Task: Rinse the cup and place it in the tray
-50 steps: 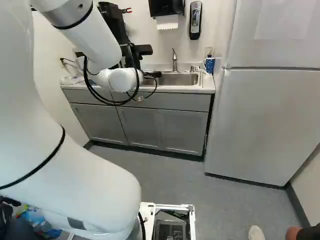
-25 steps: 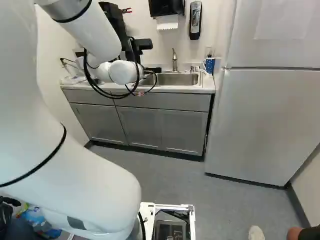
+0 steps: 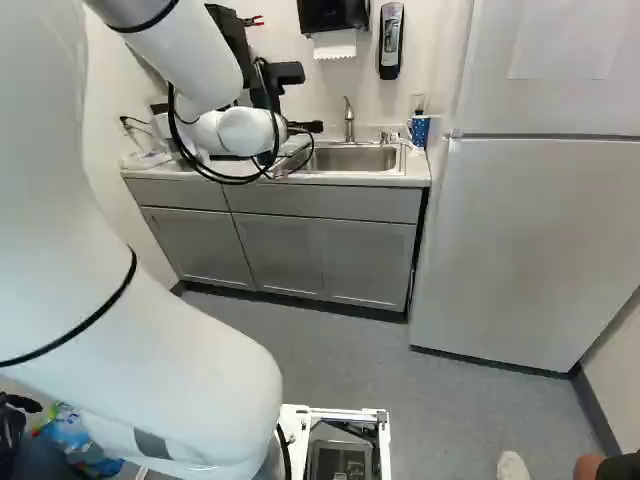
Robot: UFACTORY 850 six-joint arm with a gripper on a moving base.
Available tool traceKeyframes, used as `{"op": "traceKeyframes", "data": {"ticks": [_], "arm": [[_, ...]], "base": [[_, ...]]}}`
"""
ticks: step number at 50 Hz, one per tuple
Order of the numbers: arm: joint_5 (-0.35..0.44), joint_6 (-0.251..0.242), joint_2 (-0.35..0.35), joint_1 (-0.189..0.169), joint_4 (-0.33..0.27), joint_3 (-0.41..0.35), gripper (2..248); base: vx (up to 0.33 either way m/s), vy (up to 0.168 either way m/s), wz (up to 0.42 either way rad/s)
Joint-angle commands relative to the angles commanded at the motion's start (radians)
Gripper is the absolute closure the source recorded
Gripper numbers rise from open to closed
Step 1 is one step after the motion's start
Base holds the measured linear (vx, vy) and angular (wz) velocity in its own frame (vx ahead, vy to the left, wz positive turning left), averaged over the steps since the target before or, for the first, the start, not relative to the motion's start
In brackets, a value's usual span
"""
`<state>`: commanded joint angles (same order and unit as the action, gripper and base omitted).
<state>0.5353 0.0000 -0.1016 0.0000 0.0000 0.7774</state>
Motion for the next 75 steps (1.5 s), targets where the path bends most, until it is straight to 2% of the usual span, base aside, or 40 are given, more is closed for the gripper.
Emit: {"op": "traceKeyframes", "data": {"ticks": [32, 75], "arm": [[0.0, 0.0, 0.048, 0.0, 0.0, 0.046, 3], [0.0, 0.0, 0.049, 0.0, 0.0, 0.047, 3]], "base": [[0.0, 0.0, 0.0], [0.0, 0.0, 0.0]]}}
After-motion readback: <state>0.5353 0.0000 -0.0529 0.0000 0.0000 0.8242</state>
